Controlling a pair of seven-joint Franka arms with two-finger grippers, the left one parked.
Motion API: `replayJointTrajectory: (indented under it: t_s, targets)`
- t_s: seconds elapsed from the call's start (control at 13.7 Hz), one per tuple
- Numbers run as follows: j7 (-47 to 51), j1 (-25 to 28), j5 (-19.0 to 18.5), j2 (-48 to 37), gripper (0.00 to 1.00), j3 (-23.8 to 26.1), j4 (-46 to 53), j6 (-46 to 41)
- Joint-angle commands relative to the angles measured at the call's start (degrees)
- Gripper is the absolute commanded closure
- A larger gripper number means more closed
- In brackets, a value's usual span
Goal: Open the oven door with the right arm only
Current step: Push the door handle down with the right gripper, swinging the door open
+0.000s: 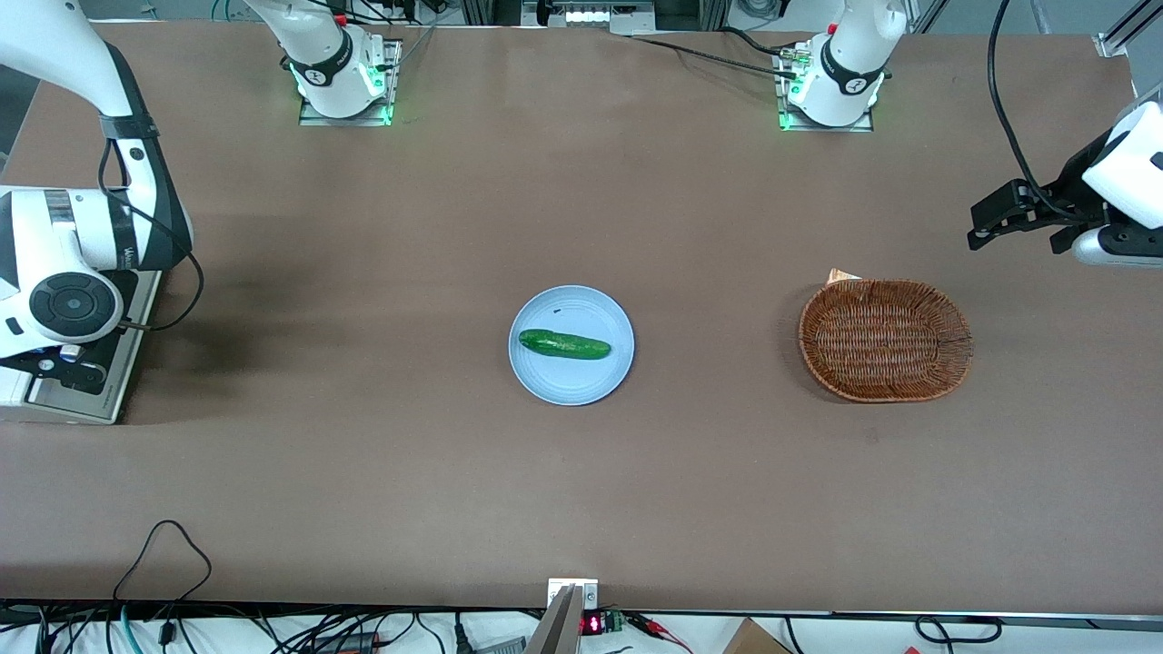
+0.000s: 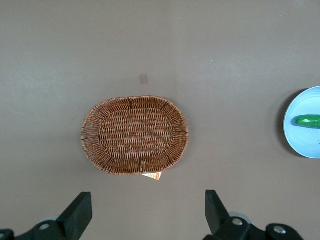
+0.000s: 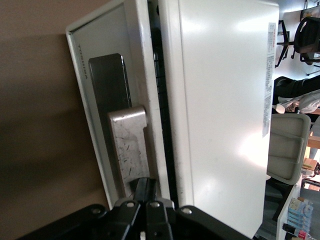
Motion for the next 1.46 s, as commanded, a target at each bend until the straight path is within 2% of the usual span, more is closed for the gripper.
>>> replayJointTrajectory:
  t_s: [0.0, 0.22, 0.59, 1.1, 1.39]
  targets:
    - [1.1, -1.0, 3.6, 3.0, 1.0, 0.4, -0.6, 7.8]
    - [1.1, -0.7, 5.7, 2.8, 1.0, 1.0, -0.6, 7.8]
    - [0.9, -0.6, 6.5, 3.1, 1.0, 1.0, -1.1, 9.4]
    - [0.8, -0.4, 11.1, 3.7, 1.0, 1.1, -2.0, 12.4]
    - [0.7, 0.6, 12.5, 5.0, 1.0, 1.0, -2.2, 13.3]
